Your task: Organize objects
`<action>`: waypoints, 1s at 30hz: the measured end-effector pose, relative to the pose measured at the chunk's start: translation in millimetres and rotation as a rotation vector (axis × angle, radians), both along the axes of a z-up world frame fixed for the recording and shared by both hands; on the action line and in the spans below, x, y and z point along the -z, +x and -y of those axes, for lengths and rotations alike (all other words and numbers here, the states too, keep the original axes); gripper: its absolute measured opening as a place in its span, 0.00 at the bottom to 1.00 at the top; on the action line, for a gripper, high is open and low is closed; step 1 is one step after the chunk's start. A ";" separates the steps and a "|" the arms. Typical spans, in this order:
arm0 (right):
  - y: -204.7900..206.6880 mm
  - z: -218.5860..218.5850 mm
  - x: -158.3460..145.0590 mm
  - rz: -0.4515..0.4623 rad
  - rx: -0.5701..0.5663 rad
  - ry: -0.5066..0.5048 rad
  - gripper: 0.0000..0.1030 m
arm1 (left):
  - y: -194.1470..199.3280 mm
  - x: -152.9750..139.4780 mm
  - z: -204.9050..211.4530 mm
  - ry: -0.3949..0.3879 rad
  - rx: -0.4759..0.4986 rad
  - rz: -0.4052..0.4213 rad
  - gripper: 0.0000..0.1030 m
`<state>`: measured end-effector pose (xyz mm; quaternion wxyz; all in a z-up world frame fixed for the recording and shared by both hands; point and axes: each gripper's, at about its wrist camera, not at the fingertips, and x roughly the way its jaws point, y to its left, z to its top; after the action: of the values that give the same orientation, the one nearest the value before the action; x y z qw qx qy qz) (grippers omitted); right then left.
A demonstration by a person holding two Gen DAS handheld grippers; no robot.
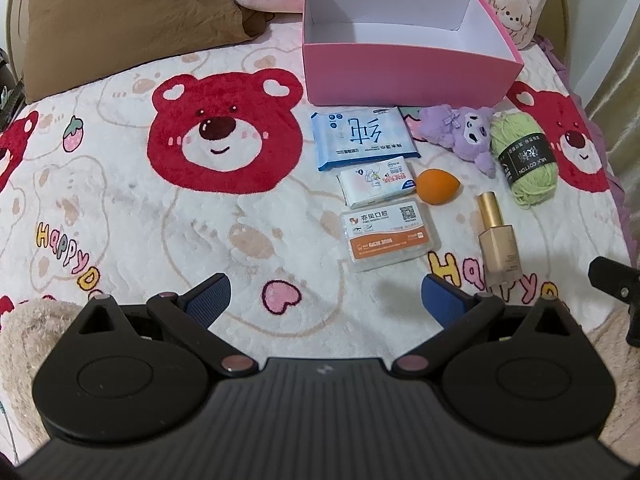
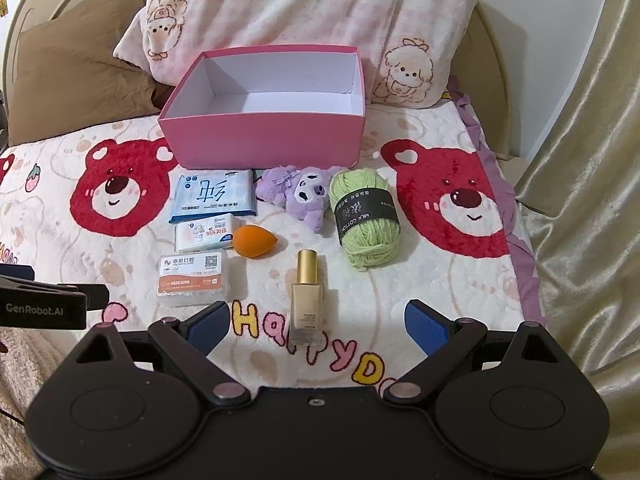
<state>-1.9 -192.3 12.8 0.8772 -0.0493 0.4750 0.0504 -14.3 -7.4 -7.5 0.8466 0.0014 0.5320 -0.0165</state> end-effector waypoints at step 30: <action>1.2 -1.1 4.1 -0.006 0.001 -0.022 0.93 | 2.3 3.9 -8.0 -0.022 -0.010 -0.023 1.00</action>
<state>-0.8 -191.1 8.7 0.8753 -0.0586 0.4780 0.0446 -12.0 0.6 -11.4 0.8404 -0.0107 0.5416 -0.0180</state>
